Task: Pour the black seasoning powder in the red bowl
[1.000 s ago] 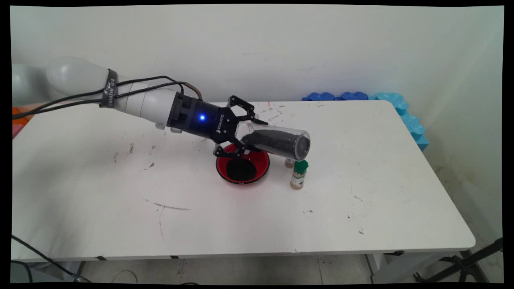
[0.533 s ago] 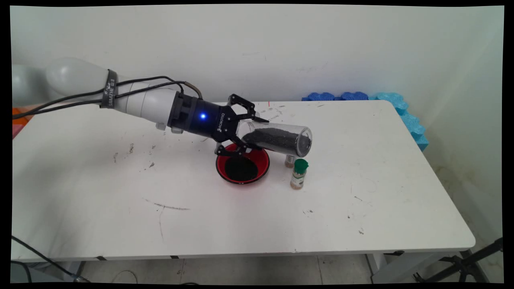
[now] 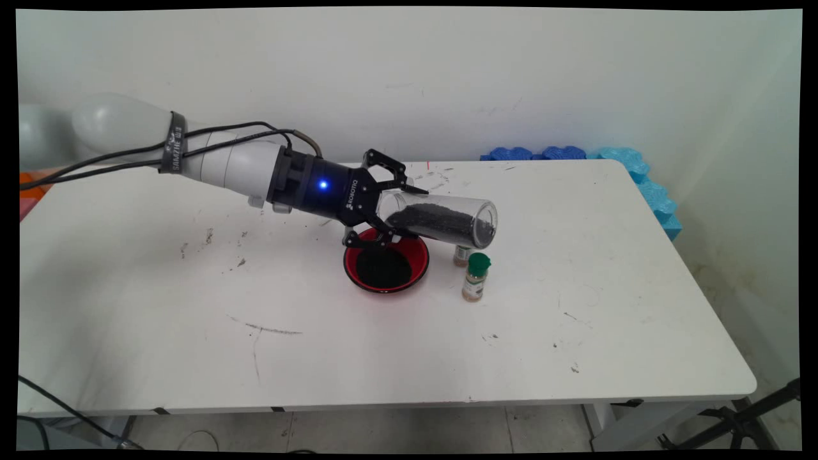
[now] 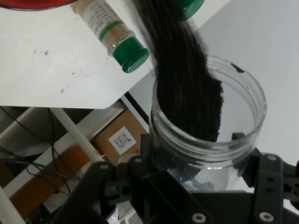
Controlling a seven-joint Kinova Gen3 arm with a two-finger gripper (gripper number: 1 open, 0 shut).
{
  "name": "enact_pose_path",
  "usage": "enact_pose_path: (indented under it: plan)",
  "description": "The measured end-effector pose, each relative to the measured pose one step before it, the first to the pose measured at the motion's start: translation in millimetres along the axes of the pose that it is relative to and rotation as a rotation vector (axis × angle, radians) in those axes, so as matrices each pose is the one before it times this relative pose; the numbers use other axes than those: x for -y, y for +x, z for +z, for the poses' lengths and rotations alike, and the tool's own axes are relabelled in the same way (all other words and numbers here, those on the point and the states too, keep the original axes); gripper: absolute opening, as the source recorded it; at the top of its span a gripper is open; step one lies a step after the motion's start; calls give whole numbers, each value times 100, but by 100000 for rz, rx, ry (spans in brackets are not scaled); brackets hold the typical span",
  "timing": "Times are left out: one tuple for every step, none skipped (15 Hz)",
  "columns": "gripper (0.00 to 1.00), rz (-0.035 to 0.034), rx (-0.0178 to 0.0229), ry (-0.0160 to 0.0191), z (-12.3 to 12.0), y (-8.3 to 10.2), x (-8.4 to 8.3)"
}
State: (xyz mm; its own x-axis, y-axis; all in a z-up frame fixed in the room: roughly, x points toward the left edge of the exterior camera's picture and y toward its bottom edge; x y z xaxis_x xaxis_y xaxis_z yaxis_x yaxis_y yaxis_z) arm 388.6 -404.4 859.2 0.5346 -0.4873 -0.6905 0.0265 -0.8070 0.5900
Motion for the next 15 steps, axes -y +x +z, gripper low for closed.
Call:
enact_pose_path:
  plan:
    - [0,646,-136,66,-4,14,12]
    - [0,517,-76,105,-5,13,12]
    - [0,854,-128,177,-15,16,20]
    - [0,1103,-65,250,-14,21,11]
    - [0,1242,-36,247,-17,5,-1]
    - [0,1184,-22,230,-14,-6,-1]
    - [0,1756,4,359,-22,-16,-6]
    - [0,2015,34,397,-24,-20,-16]
    - [0,2003,77,396,-15,-34,-15]
    - [0,2978,35,566,-12,-30,-35]
    - [0,3602,50,780,-24,1,3]
    - [0,3614,164,729,-32,-32,-1]
    - [0,2876,187,613,-22,-24,-18]
    - [0,4704,339,958,-29,-52,-48]
    - [0,3522,266,671,-15,-39,-63]
